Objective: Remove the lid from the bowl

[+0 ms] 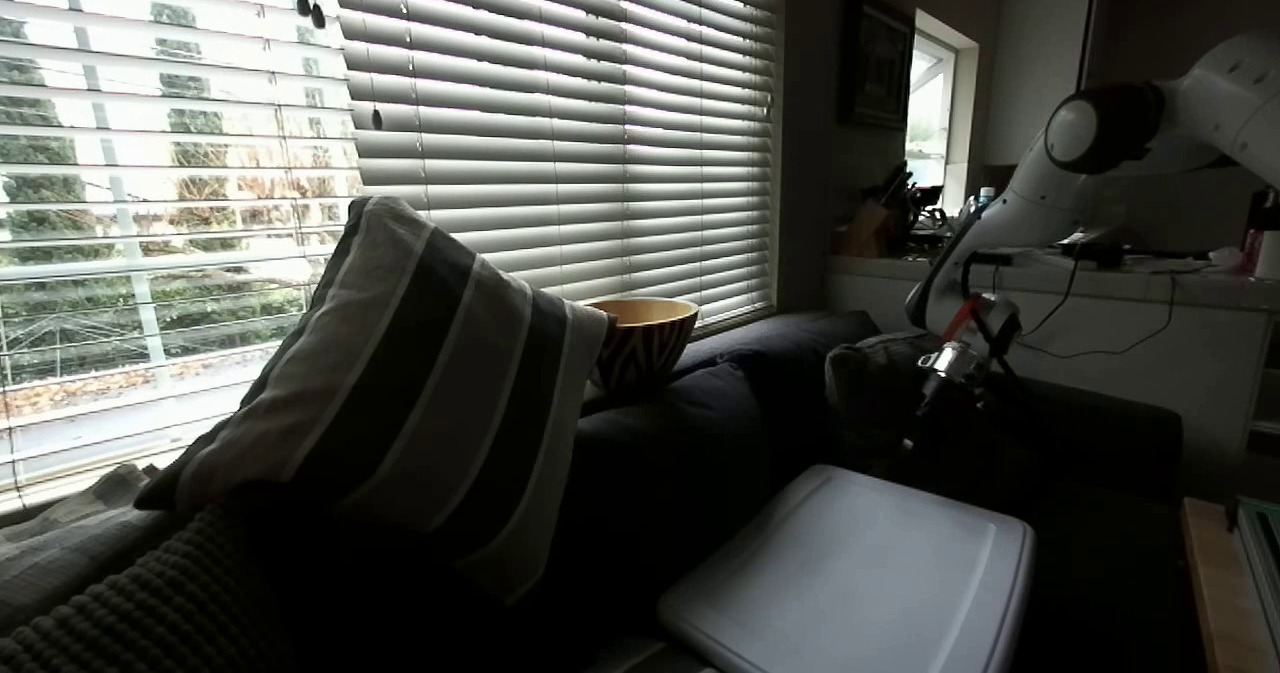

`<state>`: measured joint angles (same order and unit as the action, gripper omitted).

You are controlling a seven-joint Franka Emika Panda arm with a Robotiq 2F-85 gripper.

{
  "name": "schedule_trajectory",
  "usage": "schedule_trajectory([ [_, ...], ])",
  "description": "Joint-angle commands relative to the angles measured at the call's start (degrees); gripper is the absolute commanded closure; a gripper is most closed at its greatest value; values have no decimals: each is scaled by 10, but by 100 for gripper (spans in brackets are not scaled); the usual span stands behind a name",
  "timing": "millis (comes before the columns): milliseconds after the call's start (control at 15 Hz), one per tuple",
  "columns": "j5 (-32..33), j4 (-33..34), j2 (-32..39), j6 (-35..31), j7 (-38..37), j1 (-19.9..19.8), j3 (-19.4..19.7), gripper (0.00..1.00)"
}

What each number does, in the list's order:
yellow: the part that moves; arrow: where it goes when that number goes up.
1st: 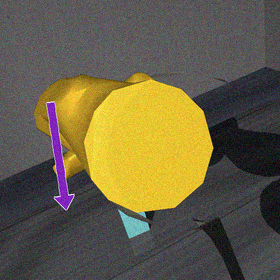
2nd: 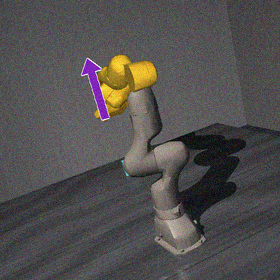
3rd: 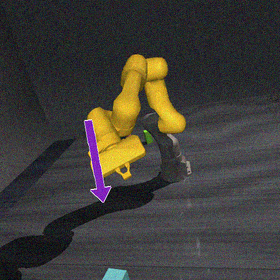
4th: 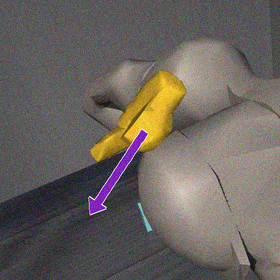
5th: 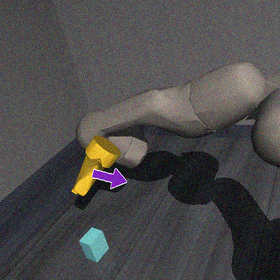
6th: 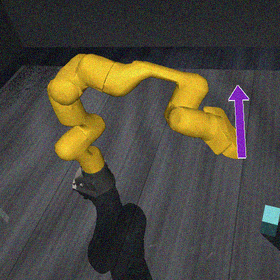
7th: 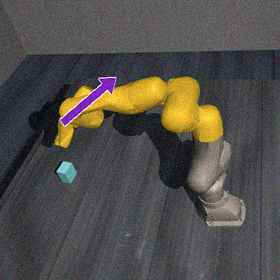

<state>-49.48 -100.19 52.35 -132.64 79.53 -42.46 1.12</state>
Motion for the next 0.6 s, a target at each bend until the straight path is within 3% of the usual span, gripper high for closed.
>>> schedule_trajectory([
  [0, 21, -20, -14, 29, -8, 7, 16, 72],
  [67, 31, -14, -7, 40, -9, 6, 21, 70],
  [333, 79, 31, 24, 106, 3, -10, 30, 40],
  [400, 62, 4, 4, 79, -4, -5, 23, 34],
  [467, 64, 7, 6, 83, -4, -7, 24, 50],
  [533, 64, 7, 6, 83, -4, -8, 24, 43],
])
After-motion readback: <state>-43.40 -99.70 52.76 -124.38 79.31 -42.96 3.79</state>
